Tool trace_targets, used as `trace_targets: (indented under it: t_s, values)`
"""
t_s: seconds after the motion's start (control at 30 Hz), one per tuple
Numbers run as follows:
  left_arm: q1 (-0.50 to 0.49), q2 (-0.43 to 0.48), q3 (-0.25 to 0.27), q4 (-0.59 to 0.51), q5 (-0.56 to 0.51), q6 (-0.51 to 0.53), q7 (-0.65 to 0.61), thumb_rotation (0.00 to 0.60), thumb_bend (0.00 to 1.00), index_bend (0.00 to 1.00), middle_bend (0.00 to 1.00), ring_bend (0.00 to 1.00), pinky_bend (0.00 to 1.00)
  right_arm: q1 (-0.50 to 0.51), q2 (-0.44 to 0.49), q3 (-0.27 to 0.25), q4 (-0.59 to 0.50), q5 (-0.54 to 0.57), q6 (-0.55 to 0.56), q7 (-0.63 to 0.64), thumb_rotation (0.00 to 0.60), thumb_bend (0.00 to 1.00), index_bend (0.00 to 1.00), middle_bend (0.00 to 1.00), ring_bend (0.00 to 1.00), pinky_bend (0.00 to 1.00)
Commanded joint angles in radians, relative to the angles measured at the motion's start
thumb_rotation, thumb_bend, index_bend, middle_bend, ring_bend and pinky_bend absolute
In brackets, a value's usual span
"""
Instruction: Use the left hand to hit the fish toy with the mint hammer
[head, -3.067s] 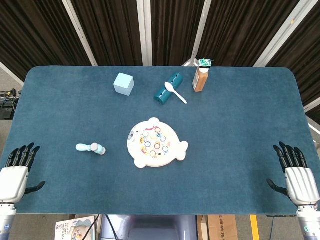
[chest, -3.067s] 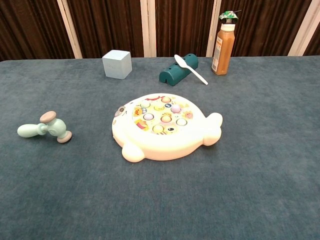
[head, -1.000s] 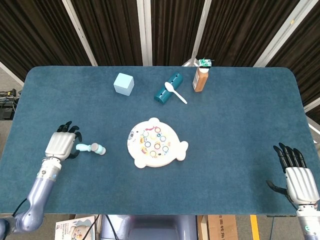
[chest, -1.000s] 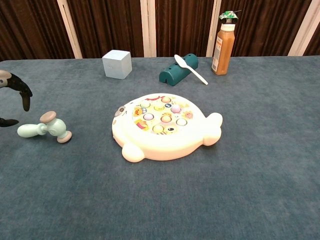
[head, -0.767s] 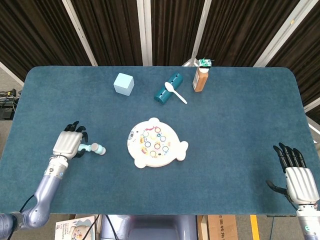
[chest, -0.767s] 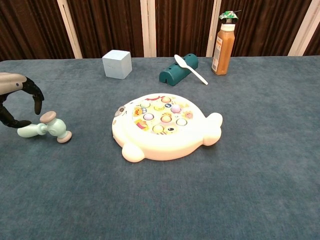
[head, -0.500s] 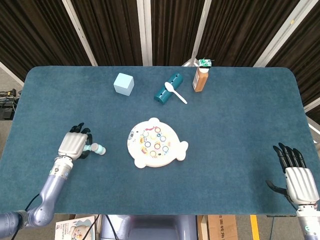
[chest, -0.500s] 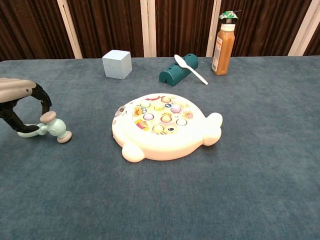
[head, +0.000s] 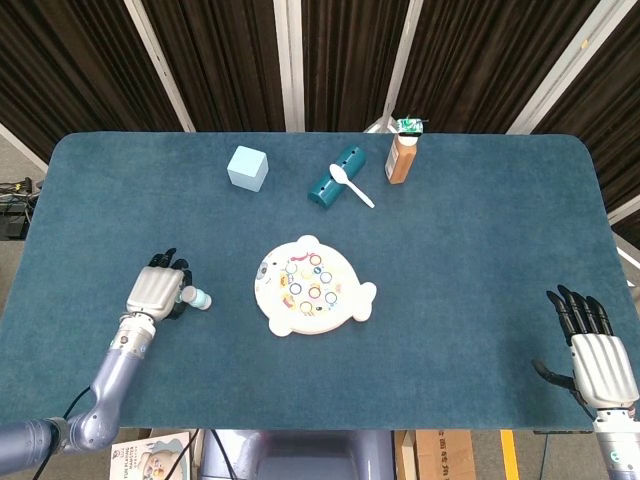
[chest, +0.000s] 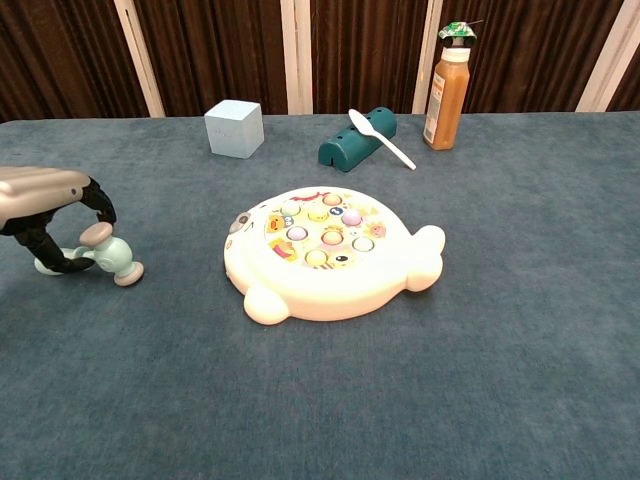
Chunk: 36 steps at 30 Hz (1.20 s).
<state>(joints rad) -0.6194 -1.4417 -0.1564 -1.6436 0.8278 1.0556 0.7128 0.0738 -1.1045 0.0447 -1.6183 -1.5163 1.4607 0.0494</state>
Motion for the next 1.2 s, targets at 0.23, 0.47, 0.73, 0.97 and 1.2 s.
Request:
trace_targets:
  t_s: [0.23, 0.47, 0.73, 0.97, 1.2]
  values:
    - [-0.012, -0.010, 0.013, 0.007, -0.016, 0.010, 0.000, 0.600, 0.51, 0.51, 0.21, 0.02, 0.12, 0.000, 0.000, 0.000, -0.001, -0.001, 0.001, 0.000, 0.600, 0.19, 0.00, 0.00, 0.00, 0.00]
    - [-0.020, -0.014, 0.020, 0.012, -0.027, 0.016, -0.001, 0.600, 0.52, 0.51, 0.22, 0.02, 0.12, 0.000, 0.000, 0.000, -0.002, -0.001, 0.002, -0.002, 0.600, 0.19, 0.00, 0.00, 0.00, 0.00]
    - [-0.028, -0.019, 0.029, 0.017, -0.033, 0.022, -0.004, 0.600, 0.55, 0.52, 0.23, 0.04, 0.12, 0.000, 0.000, 0.000, -0.003, -0.001, 0.002, -0.002, 0.600, 0.19, 0.00, 0.00, 0.00, 0.00]
    - [-0.029, -0.027, 0.032, 0.024, -0.021, 0.041, -0.012, 0.600, 0.62, 0.57, 0.35, 0.24, 0.35, -0.001, 0.000, 0.001, -0.003, -0.001, 0.003, -0.003, 0.600, 0.19, 0.00, 0.00, 0.00, 0.00]
    - [-0.025, -0.034, 0.032, 0.038, 0.032, 0.073, -0.039, 0.600, 0.64, 0.62, 0.50, 0.39, 0.49, -0.001, 0.000, 0.000, -0.005, -0.001, 0.003, -0.005, 0.600, 0.19, 0.00, 0.00, 0.00, 0.00]
